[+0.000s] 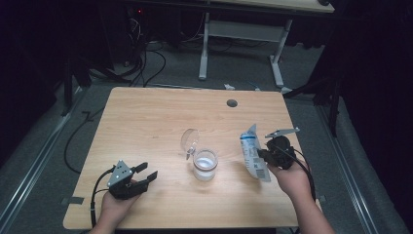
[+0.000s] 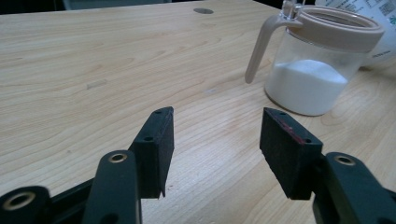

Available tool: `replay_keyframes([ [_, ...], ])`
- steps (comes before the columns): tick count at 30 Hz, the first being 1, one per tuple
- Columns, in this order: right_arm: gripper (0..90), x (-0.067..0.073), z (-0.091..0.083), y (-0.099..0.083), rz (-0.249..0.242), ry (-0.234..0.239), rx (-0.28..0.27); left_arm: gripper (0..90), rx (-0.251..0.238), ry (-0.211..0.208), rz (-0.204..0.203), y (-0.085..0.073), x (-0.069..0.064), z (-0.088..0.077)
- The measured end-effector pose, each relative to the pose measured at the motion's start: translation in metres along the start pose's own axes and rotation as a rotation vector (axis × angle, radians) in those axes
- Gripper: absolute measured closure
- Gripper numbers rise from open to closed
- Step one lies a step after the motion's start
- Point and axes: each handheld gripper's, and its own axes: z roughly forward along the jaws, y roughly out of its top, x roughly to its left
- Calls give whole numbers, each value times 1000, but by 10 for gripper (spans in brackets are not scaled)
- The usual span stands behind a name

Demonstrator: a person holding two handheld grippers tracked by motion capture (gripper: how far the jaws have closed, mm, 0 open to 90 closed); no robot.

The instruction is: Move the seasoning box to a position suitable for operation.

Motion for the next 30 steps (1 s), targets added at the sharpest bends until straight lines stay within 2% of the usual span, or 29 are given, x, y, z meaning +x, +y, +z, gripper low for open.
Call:
replay_keyframes([
  [4, 900, -2, -1, -12, 6, -10, -71, 443, 12, 1, 24, 0, -3, 1],
  [7, 900, -5, -4, -21, 17, -15, -134, 441, 13, 9, 27, 0, -3, 1],
  [8, 900, -5, -4, -21, 17, -15, -134, 441, 13, 9, 27, 0, -3, 1],
  [10, 900, -7, -7, -29, 23, -21, -185, 439, 13, 16, 25, 0, -1, 1],
  [16, 900, -9, -5, -44, 46, 4, -275, 436, 16, 23, 39, 0, -1, 1],
  [21, 900, -9, -2, -54, 55, 2, -362, 433, 20, 54, 65, 2, 2, -1],
  [25, 900, -8, 1, -62, 66, -6, -430, 432, 14, 73, 36, 2, 8, -6],
  [30, 900, -6, 9, -70, 84, -10, -490, 426, 19, 97, 19, -1, 12, -11],
])
